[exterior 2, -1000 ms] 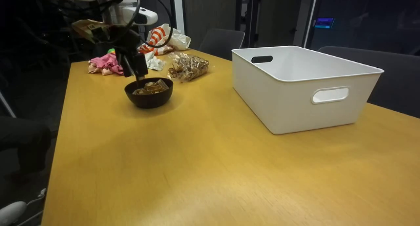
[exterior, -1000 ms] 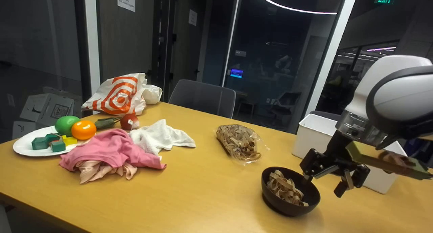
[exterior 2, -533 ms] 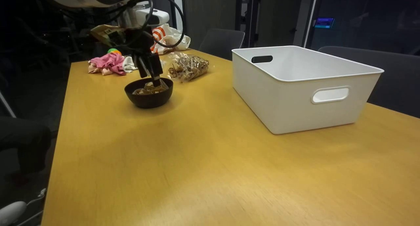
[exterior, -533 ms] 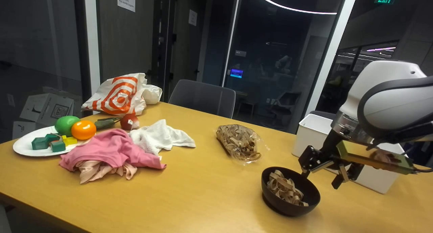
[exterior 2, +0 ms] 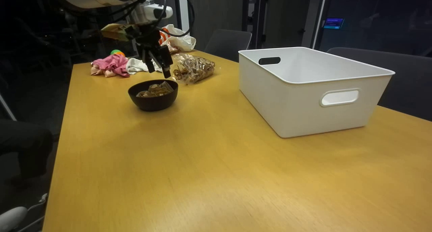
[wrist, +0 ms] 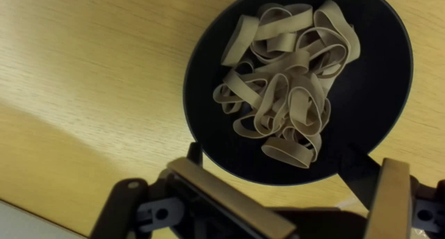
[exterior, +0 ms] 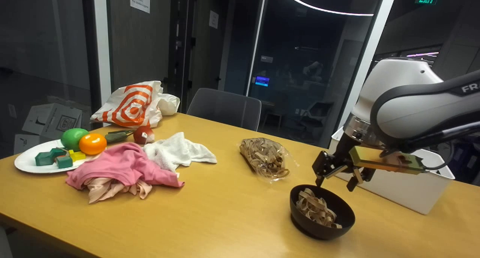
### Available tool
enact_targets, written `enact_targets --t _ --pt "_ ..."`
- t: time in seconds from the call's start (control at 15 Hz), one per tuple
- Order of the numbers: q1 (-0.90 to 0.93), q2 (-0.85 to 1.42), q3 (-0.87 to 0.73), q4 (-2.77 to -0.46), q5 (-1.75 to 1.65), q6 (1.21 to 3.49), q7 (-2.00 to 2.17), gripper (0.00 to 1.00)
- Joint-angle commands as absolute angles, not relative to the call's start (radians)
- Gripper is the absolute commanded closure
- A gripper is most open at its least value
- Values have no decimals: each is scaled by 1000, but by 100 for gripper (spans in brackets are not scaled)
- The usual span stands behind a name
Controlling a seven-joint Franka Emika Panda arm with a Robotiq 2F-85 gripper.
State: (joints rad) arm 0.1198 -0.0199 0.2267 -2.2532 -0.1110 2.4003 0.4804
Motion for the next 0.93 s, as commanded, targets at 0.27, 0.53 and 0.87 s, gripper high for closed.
enact_targets --t 0.27,0.53,0.87 --pt "184 102 210 -2119 -111 2347 473 0" --pt "199 113 208 -2135 -88 2318 461 0" --pt "205 112 210 -2168 -58 2330 424 0"
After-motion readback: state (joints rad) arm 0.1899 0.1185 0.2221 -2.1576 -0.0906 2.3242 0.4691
